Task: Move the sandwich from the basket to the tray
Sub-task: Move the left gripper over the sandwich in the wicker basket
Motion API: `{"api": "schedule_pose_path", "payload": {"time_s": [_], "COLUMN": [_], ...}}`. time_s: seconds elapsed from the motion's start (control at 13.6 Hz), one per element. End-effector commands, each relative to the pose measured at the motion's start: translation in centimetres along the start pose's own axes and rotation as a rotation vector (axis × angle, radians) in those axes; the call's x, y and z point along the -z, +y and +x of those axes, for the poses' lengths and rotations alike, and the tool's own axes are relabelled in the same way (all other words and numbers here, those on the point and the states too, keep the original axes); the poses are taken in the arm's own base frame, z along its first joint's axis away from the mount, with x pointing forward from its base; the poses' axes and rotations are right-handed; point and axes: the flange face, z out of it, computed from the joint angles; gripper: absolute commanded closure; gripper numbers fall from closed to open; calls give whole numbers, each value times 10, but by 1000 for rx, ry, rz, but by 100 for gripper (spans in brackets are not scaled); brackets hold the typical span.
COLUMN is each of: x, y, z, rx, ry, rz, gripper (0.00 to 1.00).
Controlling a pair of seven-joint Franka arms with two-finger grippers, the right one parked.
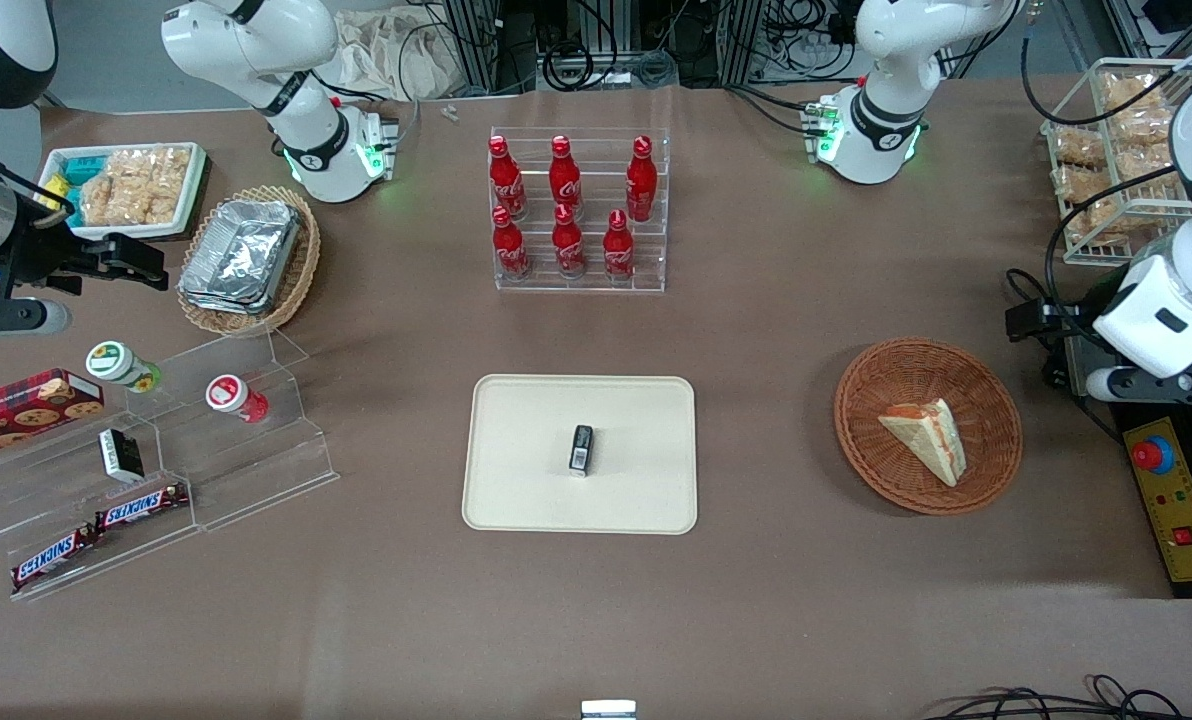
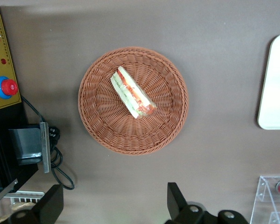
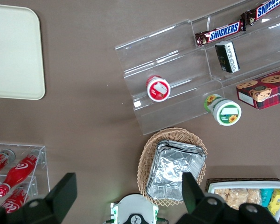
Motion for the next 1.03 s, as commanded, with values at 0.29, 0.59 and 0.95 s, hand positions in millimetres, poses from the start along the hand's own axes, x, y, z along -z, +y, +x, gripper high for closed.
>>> {"api": "schedule_pose_path", "payload": {"time_s": [0.29, 0.59, 0.95], "x": [-17, -70, -144], "y": [-2, -6, -9], "z": [11, 20, 23], "rx": [30, 233, 510], "ry": [-45, -74, -16], "rz": [13, 37, 31], "gripper": [0, 0, 0]}}
